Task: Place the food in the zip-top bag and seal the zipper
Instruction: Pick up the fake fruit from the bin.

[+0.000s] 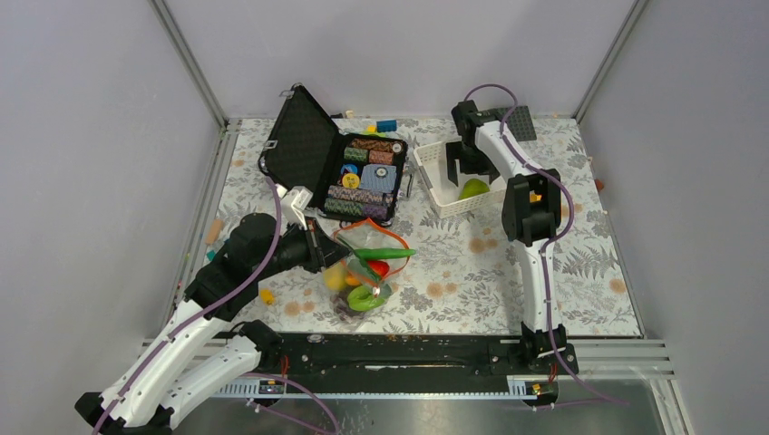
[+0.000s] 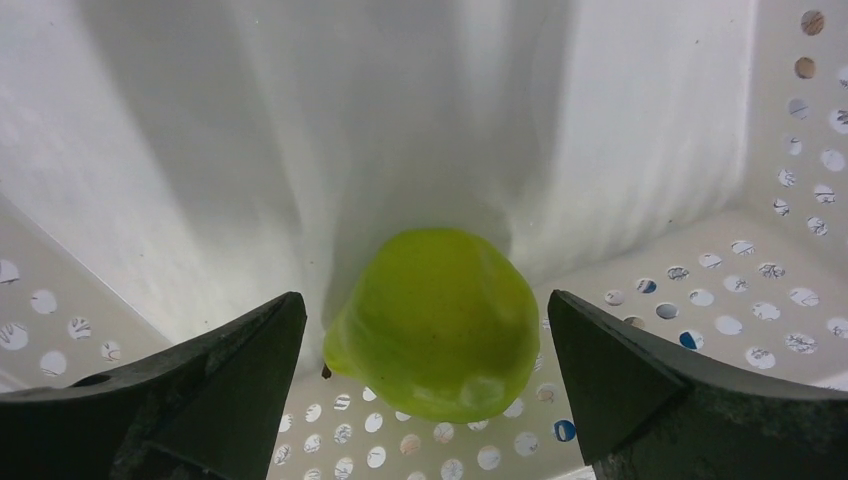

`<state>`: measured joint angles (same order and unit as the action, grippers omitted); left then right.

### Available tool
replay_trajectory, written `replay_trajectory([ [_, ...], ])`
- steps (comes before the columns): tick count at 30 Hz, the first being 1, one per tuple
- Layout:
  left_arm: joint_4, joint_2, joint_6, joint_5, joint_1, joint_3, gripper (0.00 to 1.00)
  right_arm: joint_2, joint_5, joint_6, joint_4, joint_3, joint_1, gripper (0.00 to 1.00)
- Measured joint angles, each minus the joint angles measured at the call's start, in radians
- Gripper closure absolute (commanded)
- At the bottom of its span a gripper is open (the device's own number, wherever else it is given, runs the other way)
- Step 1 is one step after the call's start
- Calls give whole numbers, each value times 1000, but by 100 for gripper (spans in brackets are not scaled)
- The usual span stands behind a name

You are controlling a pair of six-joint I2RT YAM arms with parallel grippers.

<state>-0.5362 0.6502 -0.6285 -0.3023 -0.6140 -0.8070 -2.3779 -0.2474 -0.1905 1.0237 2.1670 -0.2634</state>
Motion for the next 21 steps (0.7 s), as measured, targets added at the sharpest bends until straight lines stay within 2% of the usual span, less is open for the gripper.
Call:
replay_trajectory([
  [11, 0, 0, 1, 0, 0, 0, 99, 0, 58, 21, 24, -51, 2, 1],
  [18, 0, 0, 1, 0, 0, 0, 99, 0, 58, 37, 47, -55, 2, 6],
  [21, 0, 0, 1, 0, 0, 0, 99, 0, 59, 38, 49, -55, 2, 1],
])
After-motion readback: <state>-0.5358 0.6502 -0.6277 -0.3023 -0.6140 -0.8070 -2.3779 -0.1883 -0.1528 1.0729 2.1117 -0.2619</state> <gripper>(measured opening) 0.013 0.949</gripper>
